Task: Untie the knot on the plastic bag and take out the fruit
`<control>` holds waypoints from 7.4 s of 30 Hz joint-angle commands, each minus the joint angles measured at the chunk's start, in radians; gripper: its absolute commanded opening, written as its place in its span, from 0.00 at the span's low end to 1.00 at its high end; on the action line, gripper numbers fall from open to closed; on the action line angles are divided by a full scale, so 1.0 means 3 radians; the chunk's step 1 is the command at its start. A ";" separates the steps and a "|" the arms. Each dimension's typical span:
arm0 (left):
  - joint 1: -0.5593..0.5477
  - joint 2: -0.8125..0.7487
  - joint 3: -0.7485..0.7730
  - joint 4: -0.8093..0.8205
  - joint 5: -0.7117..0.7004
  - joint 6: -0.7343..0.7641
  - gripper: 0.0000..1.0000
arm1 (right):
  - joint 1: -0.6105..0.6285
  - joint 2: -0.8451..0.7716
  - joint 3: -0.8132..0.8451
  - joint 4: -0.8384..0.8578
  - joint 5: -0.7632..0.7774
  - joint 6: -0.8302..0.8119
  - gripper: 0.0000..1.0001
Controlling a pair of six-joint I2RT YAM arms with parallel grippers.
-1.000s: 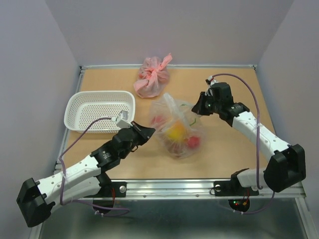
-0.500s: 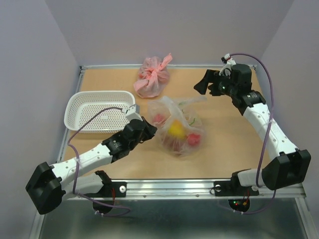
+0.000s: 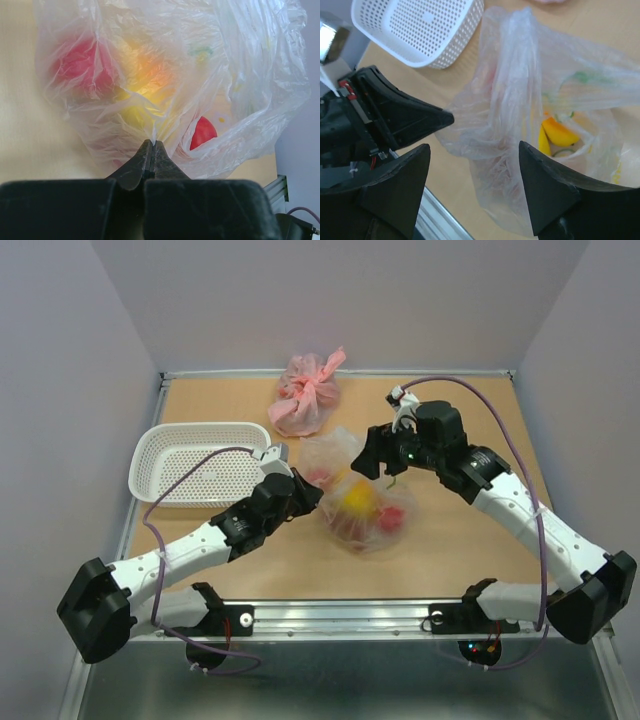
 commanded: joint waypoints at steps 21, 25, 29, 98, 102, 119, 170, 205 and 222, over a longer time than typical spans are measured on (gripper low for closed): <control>0.0130 0.0011 -0.0823 0.1012 -0.0138 -0.1191 0.00 | 0.0231 -0.1417 -0.2171 -0.0486 0.0189 0.1498 0.00; 0.0166 -0.0142 -0.0952 0.1059 -0.0061 -0.1222 0.00 | 0.0231 -0.1427 -0.2125 -0.0855 0.0415 0.1493 0.00; 0.0181 -0.0362 -0.0937 0.0881 0.0011 -0.0994 0.06 | 0.0231 -0.1361 -0.2024 -0.0942 0.0440 0.1350 0.01; -0.0336 0.2383 0.2842 -0.2076 -0.1473 0.1524 0.49 | 0.0231 -0.1672 -0.1803 0.0060 0.1273 0.0833 0.00; 0.0072 0.2256 0.2816 -0.1780 -0.1034 0.1508 0.15 | 0.0231 -0.1805 -0.1793 -0.0016 0.1702 0.0793 0.00; 0.1439 0.1479 0.2236 0.0269 0.1360 0.0399 0.00 | 0.0226 -0.1713 -0.0897 -0.0057 0.2600 0.0026 0.00; 0.1301 -0.0495 -0.0477 0.0502 0.1284 0.0659 0.15 | 0.0338 0.1083 0.0365 -0.0083 -0.0296 -0.1606 1.00; 0.1265 -0.0803 -0.0763 0.0246 0.1079 0.0628 0.15 | -0.0679 0.0818 -0.0085 0.0663 0.1173 0.0062 0.19; 0.1025 -0.0260 -0.0318 0.0491 0.1013 0.0669 0.15 | -0.0567 -0.0113 0.0717 0.0019 -0.0050 -0.0414 0.83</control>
